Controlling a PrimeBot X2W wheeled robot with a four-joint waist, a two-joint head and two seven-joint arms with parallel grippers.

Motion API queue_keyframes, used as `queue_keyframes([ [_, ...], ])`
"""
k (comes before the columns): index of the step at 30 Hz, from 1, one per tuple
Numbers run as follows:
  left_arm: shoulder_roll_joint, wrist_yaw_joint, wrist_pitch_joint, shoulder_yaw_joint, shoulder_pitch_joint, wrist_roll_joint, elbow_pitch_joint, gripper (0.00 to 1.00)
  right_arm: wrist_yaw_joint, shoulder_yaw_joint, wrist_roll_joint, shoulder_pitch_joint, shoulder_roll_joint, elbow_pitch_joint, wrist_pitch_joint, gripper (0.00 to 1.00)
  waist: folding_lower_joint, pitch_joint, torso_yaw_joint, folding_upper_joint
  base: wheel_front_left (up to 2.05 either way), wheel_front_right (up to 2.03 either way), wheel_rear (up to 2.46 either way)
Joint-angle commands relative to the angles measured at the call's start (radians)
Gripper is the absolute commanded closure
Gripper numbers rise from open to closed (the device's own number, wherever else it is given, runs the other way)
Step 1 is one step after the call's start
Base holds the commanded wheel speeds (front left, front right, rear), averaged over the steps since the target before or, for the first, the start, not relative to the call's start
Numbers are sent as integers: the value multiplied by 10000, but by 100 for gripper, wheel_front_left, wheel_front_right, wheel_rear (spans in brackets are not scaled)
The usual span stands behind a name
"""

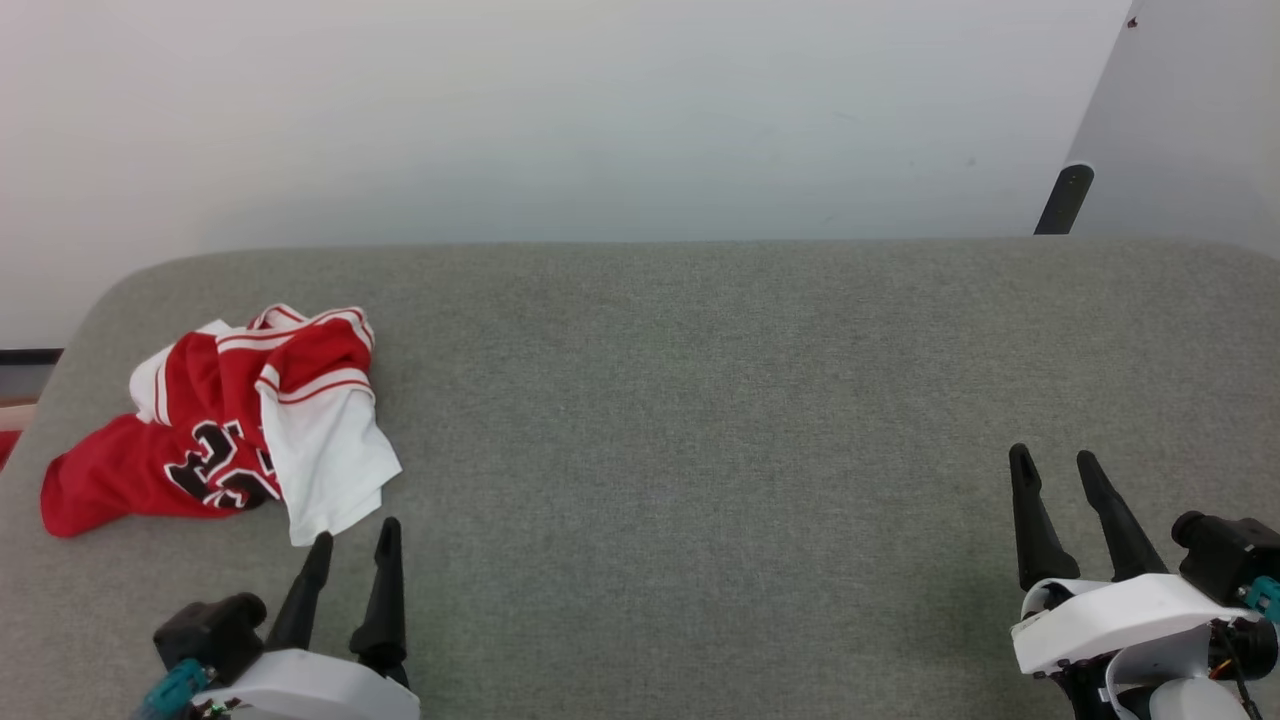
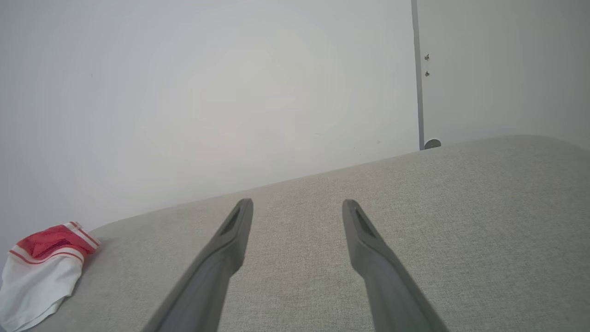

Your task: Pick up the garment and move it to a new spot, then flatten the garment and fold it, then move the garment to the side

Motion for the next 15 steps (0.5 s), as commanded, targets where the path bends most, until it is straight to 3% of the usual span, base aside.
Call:
queue_keyframes([
  [1, 79, 42, -107, -40, -25, 367, -74, 0, 7, -48, -442, -19, 20, -128, -115, 0, 0, 8, 6, -1, 0, 0, 0],
  [15, 163, 78, -437, -70, -143, 1630, 176, 0, 8, -222, -2150, -14, 147, 118, -447, 0, 0, 67, 47, -1, 0, 0, 0],
])
